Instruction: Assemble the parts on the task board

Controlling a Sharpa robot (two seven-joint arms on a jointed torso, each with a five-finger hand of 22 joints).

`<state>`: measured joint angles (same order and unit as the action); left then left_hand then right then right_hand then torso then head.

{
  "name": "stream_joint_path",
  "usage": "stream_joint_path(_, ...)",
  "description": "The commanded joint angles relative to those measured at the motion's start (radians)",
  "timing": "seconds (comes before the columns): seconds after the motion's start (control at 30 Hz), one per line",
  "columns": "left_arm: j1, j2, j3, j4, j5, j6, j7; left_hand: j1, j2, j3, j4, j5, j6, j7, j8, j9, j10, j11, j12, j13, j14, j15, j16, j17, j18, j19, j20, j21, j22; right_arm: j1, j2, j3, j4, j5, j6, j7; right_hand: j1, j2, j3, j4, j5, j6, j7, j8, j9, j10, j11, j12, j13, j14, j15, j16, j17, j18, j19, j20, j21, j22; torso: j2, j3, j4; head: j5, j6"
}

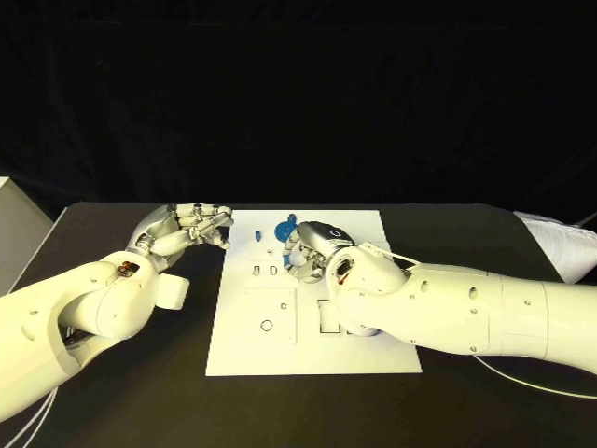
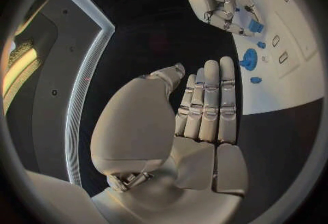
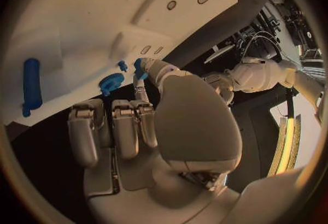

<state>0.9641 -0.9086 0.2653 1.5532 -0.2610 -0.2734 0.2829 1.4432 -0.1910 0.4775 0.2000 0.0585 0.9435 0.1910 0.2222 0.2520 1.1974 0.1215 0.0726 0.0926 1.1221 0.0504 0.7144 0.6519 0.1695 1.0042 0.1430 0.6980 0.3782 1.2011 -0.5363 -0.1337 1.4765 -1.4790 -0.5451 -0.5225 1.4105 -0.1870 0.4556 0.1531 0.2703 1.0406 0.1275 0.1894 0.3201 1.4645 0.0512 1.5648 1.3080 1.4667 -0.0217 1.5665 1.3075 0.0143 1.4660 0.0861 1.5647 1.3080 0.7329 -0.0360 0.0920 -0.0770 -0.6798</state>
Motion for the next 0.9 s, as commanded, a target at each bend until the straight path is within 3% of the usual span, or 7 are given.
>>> stream_joint_path(0.03, 0.000, 0.000, 0.001, 0.002, -0.001, 0.016, 0.002, -0.005, -0.001, 0.003, -0.001, -0.004, -0.008, 0.001, -0.006, 0.001, -0.009, 0.000, -0.003, 0.001, -0.005, -0.002, 0.007, 0.001, 0.012, -0.007, -0.001, 0.004, 0.001, -0.006, 0.010, 0.000, -0.006, -0.049, 0.011, -0.027, -0.009, 0.001, 0.007, 0.001, 0.002, 0.008, -0.001, 0.006, 0.014, 0.106, -0.004, 0.006, 0.263, 0.104, -0.002, 0.004, 0.263, -0.014, 0.105, -0.007, 0.006, 0.263, 0.000, 0.0006, 0.0010, 0.001, -0.005)
stream_joint_path(0.5, 0.000, -0.002, 0.001, 0.004, -0.001, 0.019, 0.000, -0.005, -0.001, 0.003, -0.001, -0.004, -0.008, 0.001, -0.006, 0.001, -0.009, 0.000, -0.003, 0.001, -0.005, -0.002, 0.007, 0.001, 0.012, -0.007, -0.001, 0.004, 0.001, -0.026, 0.041, -0.001, -0.035, -0.073, 0.010, -0.028, -0.015, -0.002, 0.007, 0.001, 0.004, 0.007, -0.001, 0.007, 0.015, 0.106, -0.004, 0.006, 0.263, 0.104, -0.002, 0.004, 0.263, -0.014, 0.105, -0.007, 0.006, 0.263, 0.000, 0.0010, -0.0012, 0.012, -0.012)
stream_joint_path(0.9, 0.000, 0.000, 0.001, 0.001, -0.001, 0.021, -0.001, -0.007, -0.001, 0.004, -0.001, -0.004, -0.008, 0.000, -0.006, 0.003, -0.009, 0.000, -0.003, 0.001, -0.006, -0.002, 0.008, 0.001, 0.012, -0.008, 0.000, 0.006, 0.002, -0.031, 0.052, -0.001, -0.050, -0.104, 0.000, -0.033, -0.027, -0.009, 0.006, 0.003, 0.005, -0.001, 0.001, 0.007, 0.015, 0.106, -0.003, 0.006, 0.263, 0.104, -0.001, 0.004, 0.263, -0.014, 0.105, -0.006, 0.006, 0.263, 0.000, 0.0015, -0.0015, 0.011, -0.014)
